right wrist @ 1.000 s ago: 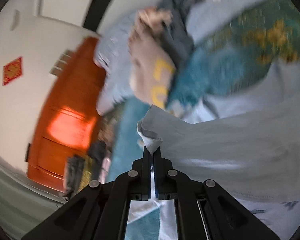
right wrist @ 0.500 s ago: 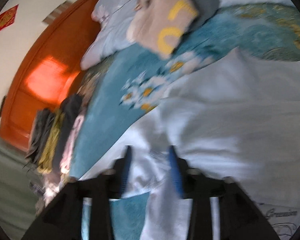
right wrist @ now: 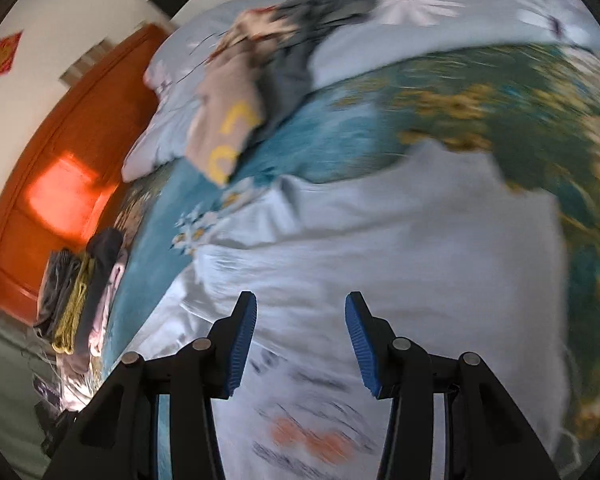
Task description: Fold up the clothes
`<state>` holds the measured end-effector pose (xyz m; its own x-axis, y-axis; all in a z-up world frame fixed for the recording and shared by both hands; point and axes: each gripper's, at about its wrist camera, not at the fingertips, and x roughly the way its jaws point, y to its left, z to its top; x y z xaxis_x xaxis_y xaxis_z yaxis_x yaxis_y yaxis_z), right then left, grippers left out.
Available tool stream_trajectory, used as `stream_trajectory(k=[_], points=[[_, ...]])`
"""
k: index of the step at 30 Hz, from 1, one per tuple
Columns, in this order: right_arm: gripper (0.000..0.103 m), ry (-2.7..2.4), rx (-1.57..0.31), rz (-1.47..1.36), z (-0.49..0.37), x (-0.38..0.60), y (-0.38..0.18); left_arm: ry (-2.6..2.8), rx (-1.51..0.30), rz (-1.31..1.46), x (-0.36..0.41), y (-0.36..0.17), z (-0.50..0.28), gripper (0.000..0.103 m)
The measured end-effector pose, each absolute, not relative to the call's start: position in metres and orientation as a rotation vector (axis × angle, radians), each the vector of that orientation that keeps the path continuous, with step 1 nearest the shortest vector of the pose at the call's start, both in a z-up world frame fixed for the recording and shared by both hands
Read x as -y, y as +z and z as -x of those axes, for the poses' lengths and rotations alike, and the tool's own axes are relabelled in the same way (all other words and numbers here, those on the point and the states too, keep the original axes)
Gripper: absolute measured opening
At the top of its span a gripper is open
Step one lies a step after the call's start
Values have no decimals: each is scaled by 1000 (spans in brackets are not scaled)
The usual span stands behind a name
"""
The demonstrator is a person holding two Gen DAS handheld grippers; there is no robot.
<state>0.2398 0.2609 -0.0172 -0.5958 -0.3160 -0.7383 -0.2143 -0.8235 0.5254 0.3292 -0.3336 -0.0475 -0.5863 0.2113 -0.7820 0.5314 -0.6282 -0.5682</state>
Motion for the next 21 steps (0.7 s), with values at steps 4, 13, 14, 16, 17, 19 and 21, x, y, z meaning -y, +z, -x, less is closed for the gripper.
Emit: stream_trajectory(k=[4, 13, 14, 16, 17, 19, 21], points=[[48, -2610, 1011, -1388, -265, -284, -19, -2274, -1219, -1328, 338, -60, -308, 52], [48, -2564, 1160, -1391, -295, -311, -22, -2288, -1123, -1361, 322, -64, -286, 5], [48, -2561, 1180, -1376, -298, -314, -20, -2297, -1095, -1353, 319, -60, -286, 5], [48, -2579, 1189, -1345, -309, -323, -13, -2342, -1065, -1328, 311, -45, -285, 4], [48, -2594, 1186, -1338, -314, -328, -10, -2367, -1053, -1314, 307, -38, -285, 4], [48, -2622, 1189, -1320, -325, -337, -4, -2443, -1032, -1282, 293, -13, -282, 4], [48, -2642, 1230, -1294, -339, -350, -2, -2549, -1006, -1242, 273, 21, -276, 4]])
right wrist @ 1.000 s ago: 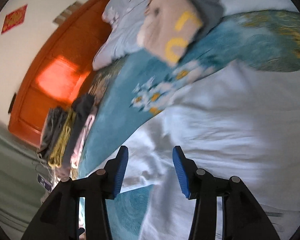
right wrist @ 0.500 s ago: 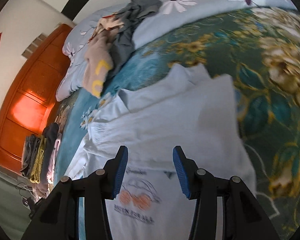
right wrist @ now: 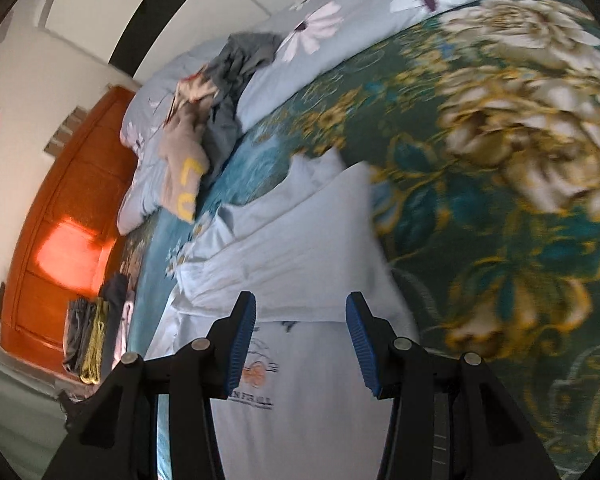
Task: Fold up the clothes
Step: 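Grasp the sleeve cuff with the left gripper, lay it along the fold, release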
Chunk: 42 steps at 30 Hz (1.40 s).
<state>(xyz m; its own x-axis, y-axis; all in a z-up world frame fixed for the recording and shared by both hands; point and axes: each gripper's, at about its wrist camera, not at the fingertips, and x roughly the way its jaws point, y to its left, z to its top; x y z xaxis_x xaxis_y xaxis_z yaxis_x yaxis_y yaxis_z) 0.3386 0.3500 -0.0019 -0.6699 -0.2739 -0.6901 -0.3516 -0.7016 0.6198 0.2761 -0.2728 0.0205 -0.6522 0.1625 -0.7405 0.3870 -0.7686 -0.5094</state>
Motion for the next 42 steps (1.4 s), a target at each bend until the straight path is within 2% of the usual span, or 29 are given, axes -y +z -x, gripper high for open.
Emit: stream_trajectory(k=[9, 15, 21, 25, 38, 42], points=[[48, 2475, -1343, 1194, -375, -380, -18, -3093, -877, -1187, 120, 155, -234, 4], [48, 2455, -1379, 1161, -393, -397, -20, -3288, -775, -1307, 1, 184, -211, 4], [48, 2404, -1389, 1150, -414, -417, -26, -3300, -584, -1622, -113, 139, -206, 4], [48, 2368, -1397, 1172, -422, -423, -34, -3228, -360, -1827, -170, 85, -222, 4], [48, 2347, -1428, 1196, -435, -424, -50, -3037, -83, -2231, -267, -1, -261, 5], [48, 2348, -1430, 1198, -436, -423, -51, -2979, -104, -2314, -266, -18, -265, 8]])
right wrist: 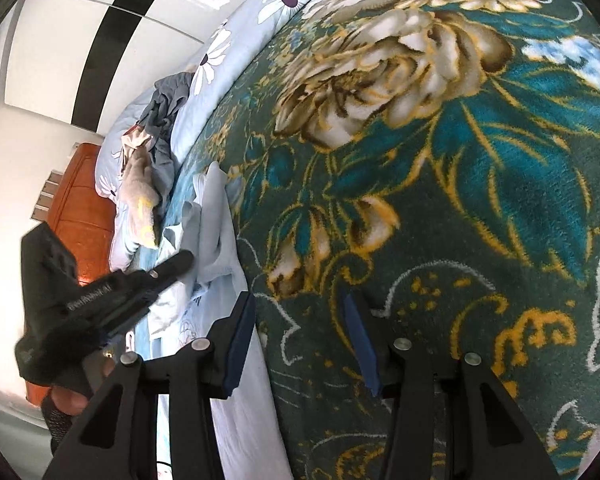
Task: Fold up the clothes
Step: 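Grasp the sleeve cuff with the left gripper, lay it along the fold, release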
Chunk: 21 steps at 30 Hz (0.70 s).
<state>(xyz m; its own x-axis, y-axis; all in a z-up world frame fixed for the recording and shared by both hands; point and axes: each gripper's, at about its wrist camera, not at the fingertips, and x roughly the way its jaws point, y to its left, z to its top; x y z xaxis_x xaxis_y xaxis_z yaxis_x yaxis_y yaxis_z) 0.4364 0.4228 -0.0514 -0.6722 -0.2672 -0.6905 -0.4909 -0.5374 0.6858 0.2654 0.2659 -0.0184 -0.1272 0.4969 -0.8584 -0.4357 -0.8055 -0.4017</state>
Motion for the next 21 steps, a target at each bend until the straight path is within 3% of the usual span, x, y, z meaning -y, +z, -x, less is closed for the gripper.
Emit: stream_trajectory(k=[2, 4, 5, 10, 21], points=[[48, 2346, -1423, 1201, -435, -422, -51, 1952, 106, 1564, -262, -24, -266, 18], [48, 2349, -1406, 1208, -434, -420, -50, 1895, 179, 1600, -257, -29, -265, 56], [48, 2352, -1394, 1214, -433, -419, -49, 1855, 229, 1613, -252, -31, -265, 61], [48, 2365, -1369, 1224, -428, -417, -46, 1812, 364, 1592, -201, -25, -269, 61], [48, 2598, -1286, 1253, -335, -389, -21, 2324, 715, 1443, 46, 23, -302, 65]])
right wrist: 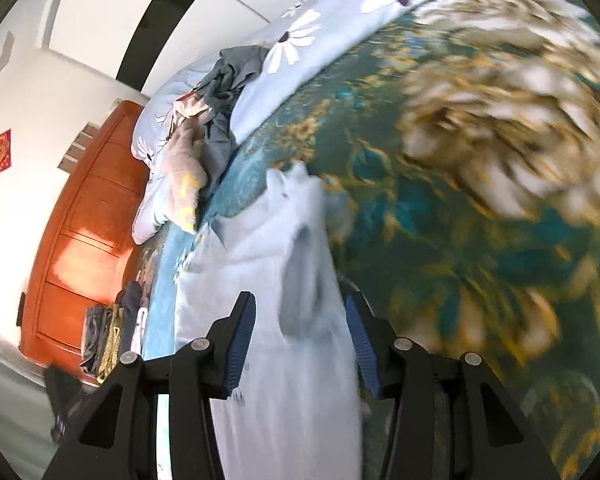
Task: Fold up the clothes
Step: 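Grasp the sleeve cuff with the left gripper, lay it along the fold, release, then grasp the edge of the folded light blue shirt with the right gripper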
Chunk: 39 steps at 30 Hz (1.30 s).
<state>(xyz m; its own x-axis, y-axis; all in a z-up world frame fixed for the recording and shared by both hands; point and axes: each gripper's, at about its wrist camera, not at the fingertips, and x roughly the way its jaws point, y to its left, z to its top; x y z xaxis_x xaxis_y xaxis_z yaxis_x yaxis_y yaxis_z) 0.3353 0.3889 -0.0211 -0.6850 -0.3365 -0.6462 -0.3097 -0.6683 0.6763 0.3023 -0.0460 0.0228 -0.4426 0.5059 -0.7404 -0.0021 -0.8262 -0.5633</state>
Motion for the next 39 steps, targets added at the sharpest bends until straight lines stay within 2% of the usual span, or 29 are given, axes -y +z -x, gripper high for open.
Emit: stream_trajectory(k=[5, 8, 13, 19, 21, 23, 24, 28, 33, 37, 39], points=[[48, -2536, 1341, -1321, -306, -393, -43, 2387, 1031, 1445, 137, 9, -351, 66], [48, -2530, 1371, -1289, -304, -395, -46, 2394, 1157, 1450, 169, -1, -371, 66], [48, -2545, 1311, -1254, -296, -382, -33, 2388, 1248, 1461, 192, -13, -387, 66], [47, -2554, 1196, -1307, -290, -363, -23, 2412, 1206, 1446, 186, -9, -385, 66], [41, -2574, 1147, -1373, -287, -360, -27, 2398, 1199, 1452, 182, -11, -383, 66], [13, -2592, 1107, -1433, -283, -359, -33, 2385, 1193, 1465, 179, -13, -383, 66], [7, -2602, 1091, -1459, -282, -359, -35, 2380, 1192, 1473, 178, -14, -383, 66], [4, -2649, 1033, -1494, -279, -359, -29, 2366, 1208, 1490, 179, -18, -384, 66], [3, -2723, 767, -1360, -273, -340, 13, 2370, 1216, 1502, 182, -20, -384, 66], [3, -2764, 765, -1227, -268, -345, 32, 2357, 1211, 1510, 178, -22, -384, 66], [3, -2762, 802, -1302, -263, -356, 13, 2351, 1207, 1510, 176, -22, -385, 66]])
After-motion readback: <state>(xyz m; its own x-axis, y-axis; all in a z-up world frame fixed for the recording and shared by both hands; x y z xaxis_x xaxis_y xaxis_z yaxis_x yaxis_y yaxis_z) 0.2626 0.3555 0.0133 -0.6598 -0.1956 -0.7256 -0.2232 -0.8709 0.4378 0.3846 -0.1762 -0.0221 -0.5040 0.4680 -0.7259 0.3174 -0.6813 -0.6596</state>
